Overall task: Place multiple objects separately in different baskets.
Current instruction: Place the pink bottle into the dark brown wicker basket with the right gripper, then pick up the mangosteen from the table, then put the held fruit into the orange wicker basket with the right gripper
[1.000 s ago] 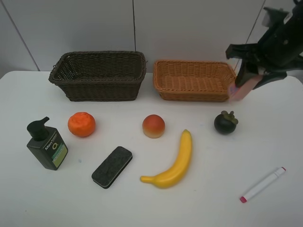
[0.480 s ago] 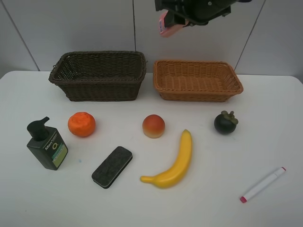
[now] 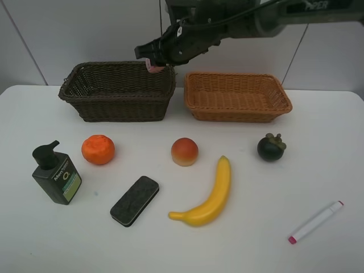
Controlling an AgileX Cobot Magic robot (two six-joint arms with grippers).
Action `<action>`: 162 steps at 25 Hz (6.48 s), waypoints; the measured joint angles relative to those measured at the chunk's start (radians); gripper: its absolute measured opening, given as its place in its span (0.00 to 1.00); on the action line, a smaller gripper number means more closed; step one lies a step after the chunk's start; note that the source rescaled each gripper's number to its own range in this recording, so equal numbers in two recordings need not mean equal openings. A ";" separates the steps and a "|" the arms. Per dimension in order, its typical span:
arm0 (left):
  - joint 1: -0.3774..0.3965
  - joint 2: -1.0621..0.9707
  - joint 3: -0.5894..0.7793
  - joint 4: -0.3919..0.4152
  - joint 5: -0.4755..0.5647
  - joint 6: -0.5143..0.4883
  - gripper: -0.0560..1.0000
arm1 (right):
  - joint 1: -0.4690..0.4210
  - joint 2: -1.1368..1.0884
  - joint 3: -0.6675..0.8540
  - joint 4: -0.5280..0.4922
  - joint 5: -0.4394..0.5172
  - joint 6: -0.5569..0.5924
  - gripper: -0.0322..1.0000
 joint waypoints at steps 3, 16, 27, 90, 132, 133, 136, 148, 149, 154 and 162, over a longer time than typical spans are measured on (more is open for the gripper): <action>0.000 0.000 0.000 0.000 0.000 0.000 0.99 | 0.000 0.040 -0.017 0.000 0.000 0.000 0.31; 0.000 0.000 0.000 0.000 0.000 0.000 0.99 | 0.005 0.080 -0.023 0.000 -0.038 -0.035 0.31; 0.000 0.000 0.000 0.000 0.000 0.000 0.99 | 0.011 0.124 -0.023 0.000 -0.063 -0.045 0.31; 0.000 0.000 0.000 0.000 0.000 0.000 0.99 | -0.337 -0.313 0.358 -0.081 0.887 -0.131 0.98; 0.000 0.000 0.000 0.000 0.000 0.000 0.99 | -0.394 -0.118 0.487 -0.041 0.578 -0.131 0.98; 0.000 0.000 0.000 0.000 0.000 0.000 0.99 | -0.394 -0.118 0.487 -0.041 0.577 -0.131 0.98; 0.000 0.000 0.000 0.000 0.000 0.000 0.99 | -0.394 -0.118 0.487 -0.041 0.577 -0.131 0.89; 0.000 0.000 0.000 0.000 0.000 0.000 0.99 | -0.394 -0.127 0.487 -0.040 0.594 -0.130 0.76; 0.000 0.000 0.000 0.000 0.000 0.000 0.99 | -0.394 -0.141 0.488 -0.039 0.599 -0.125 0.76; 0.000 0.000 0.000 0.000 0.000 0.000 0.99 | -0.394 -0.300 0.481 -0.039 0.619 -0.067 0.76; 0.000 0.000 0.000 0.000 0.000 0.000 0.99 | -0.394 -0.446 0.300 -0.078 0.585 -0.052 0.76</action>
